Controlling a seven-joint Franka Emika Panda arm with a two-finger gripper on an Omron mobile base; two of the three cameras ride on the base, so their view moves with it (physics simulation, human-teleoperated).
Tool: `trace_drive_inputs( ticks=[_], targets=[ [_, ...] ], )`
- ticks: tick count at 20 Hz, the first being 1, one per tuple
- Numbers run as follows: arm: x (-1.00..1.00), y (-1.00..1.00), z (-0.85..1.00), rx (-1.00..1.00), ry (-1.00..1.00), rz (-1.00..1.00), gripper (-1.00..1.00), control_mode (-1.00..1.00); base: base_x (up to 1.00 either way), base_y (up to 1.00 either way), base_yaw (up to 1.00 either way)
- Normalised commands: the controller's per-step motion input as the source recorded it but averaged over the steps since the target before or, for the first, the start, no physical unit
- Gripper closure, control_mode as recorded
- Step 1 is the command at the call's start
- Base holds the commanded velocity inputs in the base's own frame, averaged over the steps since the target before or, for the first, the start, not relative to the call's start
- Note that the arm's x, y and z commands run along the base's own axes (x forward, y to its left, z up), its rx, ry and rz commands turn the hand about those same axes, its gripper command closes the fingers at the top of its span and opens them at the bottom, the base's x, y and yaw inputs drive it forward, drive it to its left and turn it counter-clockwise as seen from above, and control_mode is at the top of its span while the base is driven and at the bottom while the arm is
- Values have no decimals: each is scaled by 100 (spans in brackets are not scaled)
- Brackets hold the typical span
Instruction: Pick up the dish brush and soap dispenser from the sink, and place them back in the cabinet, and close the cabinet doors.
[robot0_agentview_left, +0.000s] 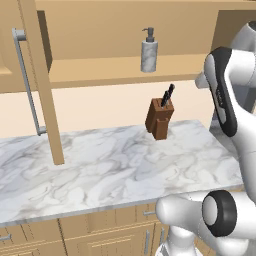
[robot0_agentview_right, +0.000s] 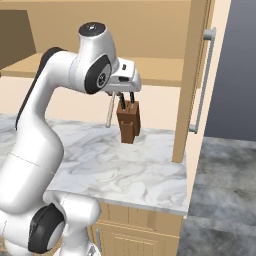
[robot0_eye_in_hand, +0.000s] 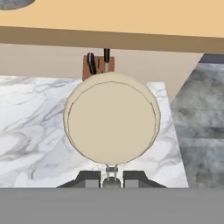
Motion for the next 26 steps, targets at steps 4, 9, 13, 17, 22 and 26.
trace_drive_inputs(
  ticks=[4, 9, 13, 17, 22, 26],
  targets=[
    [3, -23, 12, 0, -13, 1, 100, -100, 0, 0, 0],
    [7, -14, 8, 0, -13, 0, 100, -100, 0, 0, 0],
    [13, -13, 8, 1, -12, 0, 100, -100, 0, 0, 0],
    [28, -11, 21, 4, -7, 0, 100, -100, 0, 0, 0],
    [32, -2, 29, 4, -2, 0, 100, -100, 0, 0, 0],
    [35, 0, 33, 4, 0, 0, 100, -100, 0, 0, 0]
  ],
)
